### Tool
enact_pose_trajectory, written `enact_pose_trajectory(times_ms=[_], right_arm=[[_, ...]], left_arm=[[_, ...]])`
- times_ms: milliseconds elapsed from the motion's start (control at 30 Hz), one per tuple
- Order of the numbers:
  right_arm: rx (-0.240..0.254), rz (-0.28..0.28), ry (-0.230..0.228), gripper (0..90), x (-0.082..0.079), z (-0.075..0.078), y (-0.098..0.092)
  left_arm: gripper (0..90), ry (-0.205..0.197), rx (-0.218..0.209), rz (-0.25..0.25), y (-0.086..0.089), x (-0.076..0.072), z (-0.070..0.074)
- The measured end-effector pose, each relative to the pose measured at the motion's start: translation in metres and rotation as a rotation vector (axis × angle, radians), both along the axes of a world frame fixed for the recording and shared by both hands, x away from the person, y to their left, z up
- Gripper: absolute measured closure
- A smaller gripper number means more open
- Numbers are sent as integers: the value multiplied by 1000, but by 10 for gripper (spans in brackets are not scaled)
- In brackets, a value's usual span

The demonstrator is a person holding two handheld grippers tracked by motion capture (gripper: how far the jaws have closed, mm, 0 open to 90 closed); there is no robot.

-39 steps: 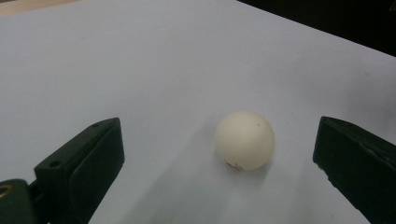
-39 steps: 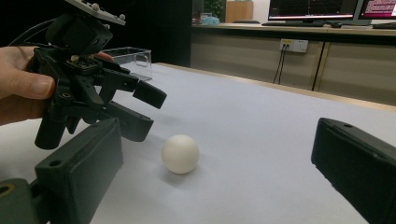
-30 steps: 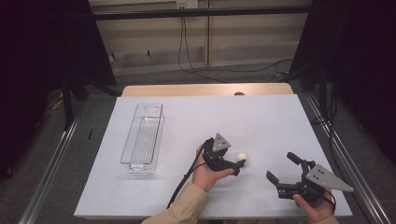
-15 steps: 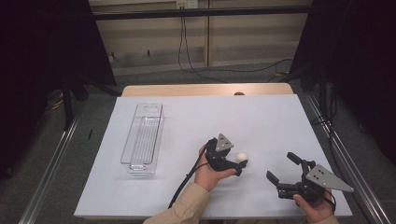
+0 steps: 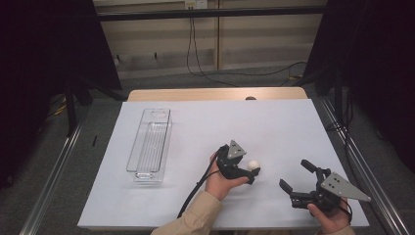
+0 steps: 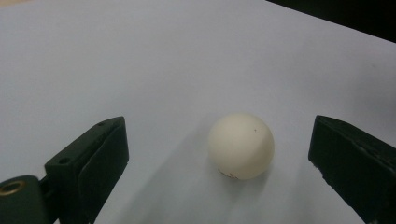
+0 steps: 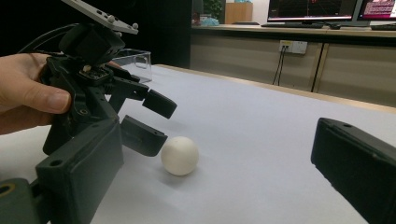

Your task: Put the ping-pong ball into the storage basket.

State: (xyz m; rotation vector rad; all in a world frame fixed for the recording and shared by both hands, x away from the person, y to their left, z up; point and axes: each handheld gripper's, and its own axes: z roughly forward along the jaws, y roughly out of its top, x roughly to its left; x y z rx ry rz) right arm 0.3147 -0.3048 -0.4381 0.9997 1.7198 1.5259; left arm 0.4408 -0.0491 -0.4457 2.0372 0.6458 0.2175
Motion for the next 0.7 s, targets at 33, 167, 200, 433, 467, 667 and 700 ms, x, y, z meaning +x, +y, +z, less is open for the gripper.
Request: enact_pose_trajectory(times_ms=[33, 167, 200, 433, 467, 667, 700], right_arm=[[1, 0, -1, 19, 0, 0, 0], [-1, 2, -5, 18, 0, 0, 0], [0, 0, -3, 18, 0, 0, 0], [3, 0, -3, 18, 0, 0, 0], [3, 0, -3, 18, 0, 0, 0], [-2, 5, -9, 18, 0, 1, -1], [0, 5, -7, 18, -1, 1, -1]], left_arm=[[60, 4, 7, -1, 0, 0, 0], [77, 9, 6, -9, -2, 1, -2], [89, 11, 7, -10, -1, 1, -2], [156, 22, 15, -23, -4, 2, -4], [165, 24, 19, -26, -5, 2, -5], [210, 34, 50, -52, -9, 4, -7], [217, 33, 42, -59, -12, 4, -7]])
